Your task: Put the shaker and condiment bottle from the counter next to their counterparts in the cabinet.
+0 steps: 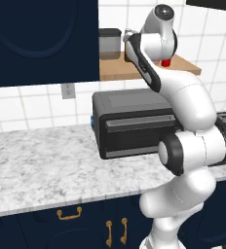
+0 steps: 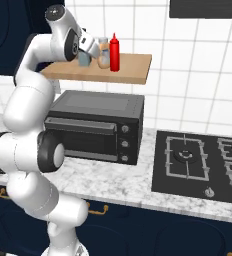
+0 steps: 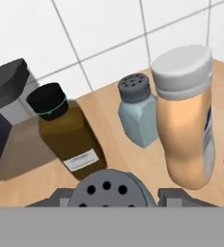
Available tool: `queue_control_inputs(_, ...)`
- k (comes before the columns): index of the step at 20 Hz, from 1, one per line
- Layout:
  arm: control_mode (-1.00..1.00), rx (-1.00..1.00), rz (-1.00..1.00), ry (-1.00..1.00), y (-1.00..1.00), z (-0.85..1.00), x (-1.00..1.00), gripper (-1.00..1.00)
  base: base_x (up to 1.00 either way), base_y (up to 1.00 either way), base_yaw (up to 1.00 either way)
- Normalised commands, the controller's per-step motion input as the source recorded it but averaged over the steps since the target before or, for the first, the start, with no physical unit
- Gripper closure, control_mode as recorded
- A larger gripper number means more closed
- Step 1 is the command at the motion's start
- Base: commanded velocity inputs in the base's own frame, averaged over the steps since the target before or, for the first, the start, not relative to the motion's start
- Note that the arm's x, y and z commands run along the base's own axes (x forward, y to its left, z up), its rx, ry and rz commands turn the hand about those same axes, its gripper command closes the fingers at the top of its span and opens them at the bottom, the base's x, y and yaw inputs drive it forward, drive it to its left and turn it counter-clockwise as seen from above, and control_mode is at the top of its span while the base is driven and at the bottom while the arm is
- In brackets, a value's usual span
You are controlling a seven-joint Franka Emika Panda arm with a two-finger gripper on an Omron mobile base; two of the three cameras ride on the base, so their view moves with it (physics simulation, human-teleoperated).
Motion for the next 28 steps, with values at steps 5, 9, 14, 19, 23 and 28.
queue_control_inputs(5, -1.0, -0.01, 0.0, 0.0, -0.01, -0.28, 0.25, 1.0, 0.0, 0.0, 0.0)
queue_control_inputs(9, -1.0, 0.0, 0.0, 0.0, 0.0, 0.0, 0.43, 1.0, 0.0, 0.0, 0.0)
queue_control_inputs(14, -1.0, 0.0, 0.0, 0.0, 0.0, 0.0, 0.55, 1.0, 0.0, 0.0, 0.0)
queue_control_inputs(19, -1.0, 0.0, -0.01, 0.05, -0.05, 0.0, 0.33, 1.0, 0.0, 0.0, 0.0)
queue_control_inputs(23, -1.0, 0.0, -0.02, 0.05, 0.0, -0.05, 0.0, 1.0, 0.0, 0.0, 0.0)
queue_control_inputs(28, -1.0, 0.0, -0.04, 0.04, 0.05, -0.06, 0.04, -1.0, 0.0, 0.0, 0.0)
